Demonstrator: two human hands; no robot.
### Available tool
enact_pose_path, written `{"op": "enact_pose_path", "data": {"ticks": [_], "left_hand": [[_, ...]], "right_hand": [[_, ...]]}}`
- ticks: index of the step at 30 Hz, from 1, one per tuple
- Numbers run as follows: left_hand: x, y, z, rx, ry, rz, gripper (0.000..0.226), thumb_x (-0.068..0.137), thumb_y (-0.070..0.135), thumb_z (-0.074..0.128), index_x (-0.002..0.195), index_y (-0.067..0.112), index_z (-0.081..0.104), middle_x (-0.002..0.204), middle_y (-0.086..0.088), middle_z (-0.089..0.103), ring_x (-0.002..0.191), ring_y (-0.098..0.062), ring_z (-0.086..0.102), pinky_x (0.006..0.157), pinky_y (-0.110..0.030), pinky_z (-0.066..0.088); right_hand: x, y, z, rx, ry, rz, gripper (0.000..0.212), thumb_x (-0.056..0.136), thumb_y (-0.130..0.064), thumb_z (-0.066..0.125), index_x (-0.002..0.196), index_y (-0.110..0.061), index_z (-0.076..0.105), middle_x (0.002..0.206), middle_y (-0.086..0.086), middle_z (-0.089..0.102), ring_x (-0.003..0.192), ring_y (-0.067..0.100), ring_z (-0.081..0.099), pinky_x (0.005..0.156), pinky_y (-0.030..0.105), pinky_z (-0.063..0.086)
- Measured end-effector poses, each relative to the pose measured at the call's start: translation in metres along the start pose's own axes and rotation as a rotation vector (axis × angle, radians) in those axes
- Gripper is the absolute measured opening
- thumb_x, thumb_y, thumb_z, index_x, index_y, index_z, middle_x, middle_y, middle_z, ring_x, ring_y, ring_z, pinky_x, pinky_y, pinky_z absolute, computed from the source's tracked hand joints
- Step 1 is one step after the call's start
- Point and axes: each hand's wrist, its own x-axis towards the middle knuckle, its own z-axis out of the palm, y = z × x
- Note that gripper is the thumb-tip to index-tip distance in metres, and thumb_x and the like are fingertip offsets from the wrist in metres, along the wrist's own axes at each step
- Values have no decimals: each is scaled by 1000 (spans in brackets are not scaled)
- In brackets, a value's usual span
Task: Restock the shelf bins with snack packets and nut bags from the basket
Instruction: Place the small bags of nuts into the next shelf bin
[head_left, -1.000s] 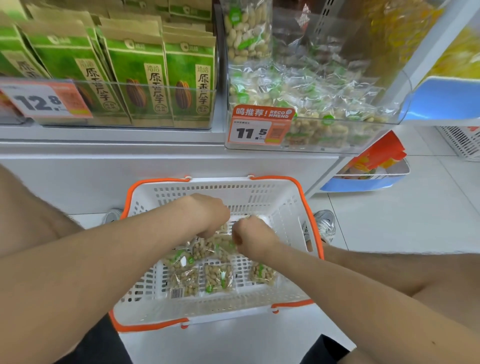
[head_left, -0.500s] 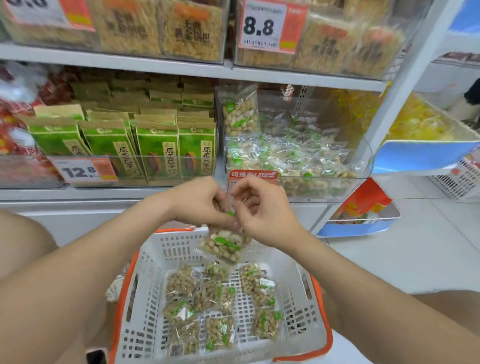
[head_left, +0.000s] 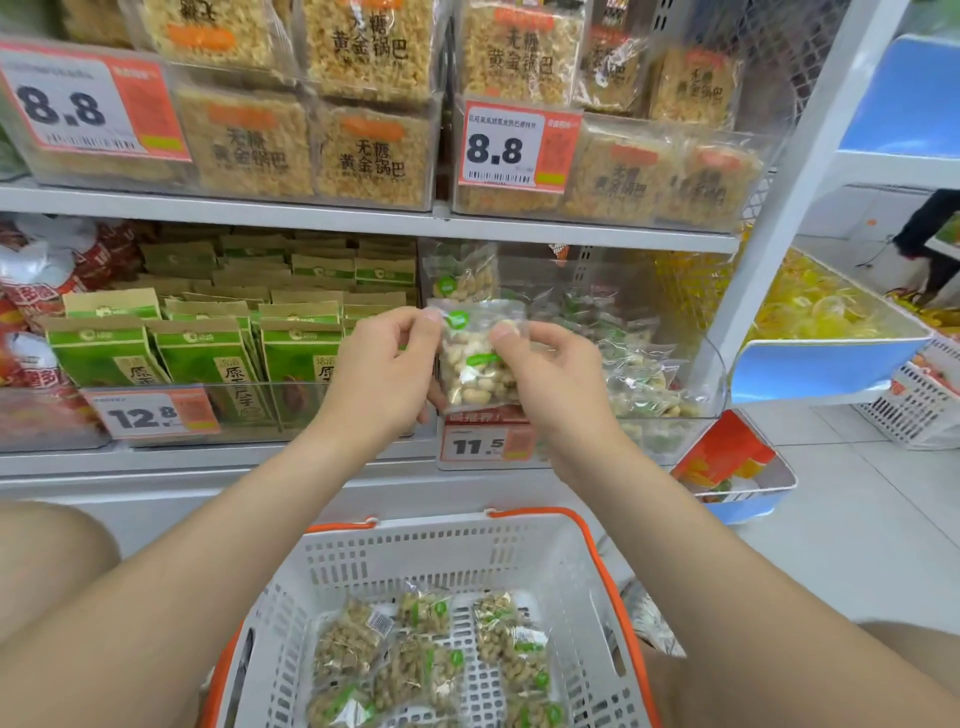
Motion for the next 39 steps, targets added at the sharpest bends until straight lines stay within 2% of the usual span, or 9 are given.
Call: {"op": "enact_pose_path", "data": {"ticks": [3, 8, 17, 22, 27, 31, 34, 36, 39], "left_hand": [[2, -4, 0, 331, 76, 106, 20, 105, 24, 53, 113, 23, 72, 105, 9, 68, 83, -11, 64, 79, -29, 47], [1, -9, 0, 597, 3, 102, 32, 96, 27, 65, 128, 23, 66, 130, 5, 61, 117, -17, 60, 91, -32, 44], [2, -6, -2, 584, 31, 94, 34, 97, 27, 70, 132, 27, 68, 119, 12, 72, 97, -3, 41, 85, -22, 34], [2, -8, -1, 567, 39, 110, 35, 97, 25, 70, 132, 26, 69, 118, 10, 73, 97, -3, 47, 87, -19, 34], [3, -12, -1, 549, 34, 122, 35, 95, 24, 71, 130, 23, 71, 117, 8, 75, 94, -6, 62, 90, -19, 39], [3, -13, -1, 548, 32, 133, 35, 95, 25, 71, 130, 24, 71, 117, 8, 75, 80, -5, 57, 88, -18, 40], [2, -14, 0, 543, 27, 140, 35, 96, 25, 70, 130, 24, 71, 119, 8, 74, 85, -5, 60, 90, -20, 41], [1, -15, 0, 537, 29, 154, 35, 96, 26, 69, 131, 24, 70, 120, 9, 74, 99, -8, 66, 92, -24, 45], [-2, -19, 2, 544, 45, 192, 34, 98, 29, 64, 132, 26, 68, 116, 11, 73, 84, -12, 63, 85, -29, 51]], "right_hand": [[22, 4, -5, -36, 135, -179, 49, 98, -39, 70, 140, -16, 59, 126, -4, 69, 117, 9, 66, 101, 35, 56], [49, 14, -8, -148, 171, -491, 24, 101, -18, 65, 124, -23, 60, 110, -7, 71, 104, 6, 68, 92, 28, 55], [83, 24, 6, -431, 11, -429, 24, 102, -19, 63, 126, -20, 65, 105, -9, 72, 99, 8, 68, 92, 35, 56], [97, 14, 7, -529, 20, -325, 37, 104, -28, 63, 138, -14, 61, 105, -2, 73, 82, 2, 64, 71, 17, 47], [99, 15, 19, -571, 70, -364, 36, 101, -29, 66, 135, -16, 66, 106, 0, 73, 114, 30, 63, 102, 44, 50], [98, 17, 19, -651, 115, -307, 29, 100, -38, 66, 107, -12, 77, 92, 4, 74, 106, 26, 62, 80, 33, 44], [93, 21, 16, -664, 220, -317, 39, 94, -46, 71, 116, -14, 65, 98, 1, 72, 101, 23, 64, 79, 36, 50], [85, 22, 16, -664, 276, -368, 34, 91, -39, 72, 113, -18, 55, 99, 0, 65, 95, 22, 62, 78, 39, 52], [65, 20, 21, -619, 235, -497, 16, 88, -20, 63, 101, -21, 53, 93, -2, 62, 85, 18, 60, 73, 40, 52]]}}
